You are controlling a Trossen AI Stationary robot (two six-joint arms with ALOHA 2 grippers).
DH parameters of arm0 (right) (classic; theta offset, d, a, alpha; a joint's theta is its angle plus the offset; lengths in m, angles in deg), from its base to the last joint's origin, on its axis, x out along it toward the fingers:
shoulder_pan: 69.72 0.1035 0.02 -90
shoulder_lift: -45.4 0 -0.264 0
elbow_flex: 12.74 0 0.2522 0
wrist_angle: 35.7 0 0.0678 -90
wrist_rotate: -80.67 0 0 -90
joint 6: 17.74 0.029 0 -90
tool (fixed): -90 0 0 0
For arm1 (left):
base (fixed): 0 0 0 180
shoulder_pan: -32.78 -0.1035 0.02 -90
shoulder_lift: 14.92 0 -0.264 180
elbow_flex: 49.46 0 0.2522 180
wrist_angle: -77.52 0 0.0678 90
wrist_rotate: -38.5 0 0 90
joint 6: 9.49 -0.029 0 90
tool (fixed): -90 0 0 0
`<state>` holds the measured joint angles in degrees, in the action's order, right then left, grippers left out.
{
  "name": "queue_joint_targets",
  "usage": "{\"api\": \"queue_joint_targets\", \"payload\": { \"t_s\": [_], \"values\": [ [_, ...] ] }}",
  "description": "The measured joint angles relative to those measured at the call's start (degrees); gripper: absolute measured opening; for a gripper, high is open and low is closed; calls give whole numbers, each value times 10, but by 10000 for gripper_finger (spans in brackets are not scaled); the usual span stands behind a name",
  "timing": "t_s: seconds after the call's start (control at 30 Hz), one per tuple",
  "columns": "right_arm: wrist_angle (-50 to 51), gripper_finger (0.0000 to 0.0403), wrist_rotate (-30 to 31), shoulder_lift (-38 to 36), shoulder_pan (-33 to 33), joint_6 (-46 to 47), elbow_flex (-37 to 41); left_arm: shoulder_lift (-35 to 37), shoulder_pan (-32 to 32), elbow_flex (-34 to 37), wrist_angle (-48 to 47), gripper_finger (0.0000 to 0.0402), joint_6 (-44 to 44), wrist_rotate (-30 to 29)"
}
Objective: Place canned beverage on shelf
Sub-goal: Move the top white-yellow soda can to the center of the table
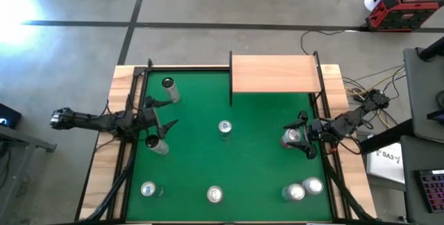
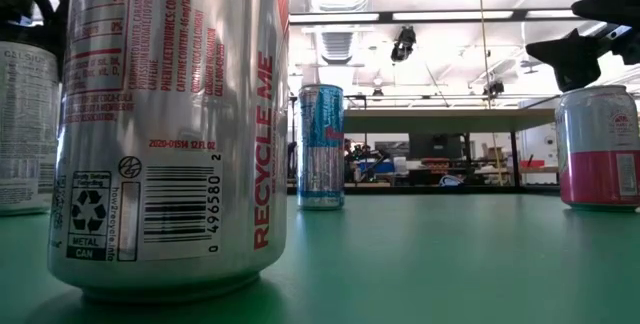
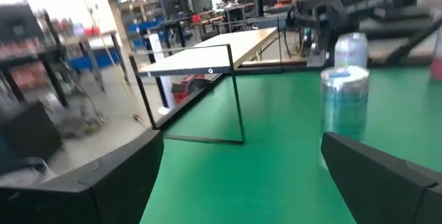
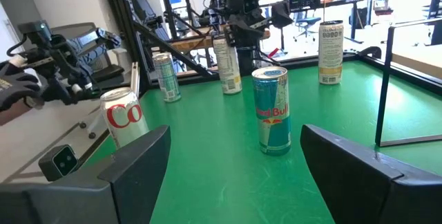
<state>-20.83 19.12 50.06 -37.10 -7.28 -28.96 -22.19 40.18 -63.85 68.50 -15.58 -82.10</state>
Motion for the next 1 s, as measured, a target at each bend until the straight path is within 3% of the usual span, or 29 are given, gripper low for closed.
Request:
{"api": "queue_joint_targets", "payload": {
  "t_s": [0.07, 0.33, 0.9, 1.0],
  "values": [
    [0, 315, 0, 0, 0, 0, 0, 0, 0, 0, 13, 378, 48, 0],
    [0, 315, 0, 0, 0, 0, 0, 0, 0, 0, 122, 378, 71, 1],
    [0, 315, 0, 0, 0, 0, 0, 0, 0, 0, 179, 378, 71, 0],
    [0, 315, 0, 0, 0, 0, 0, 0, 0, 0, 217, 378, 69, -31]
  ]
}}
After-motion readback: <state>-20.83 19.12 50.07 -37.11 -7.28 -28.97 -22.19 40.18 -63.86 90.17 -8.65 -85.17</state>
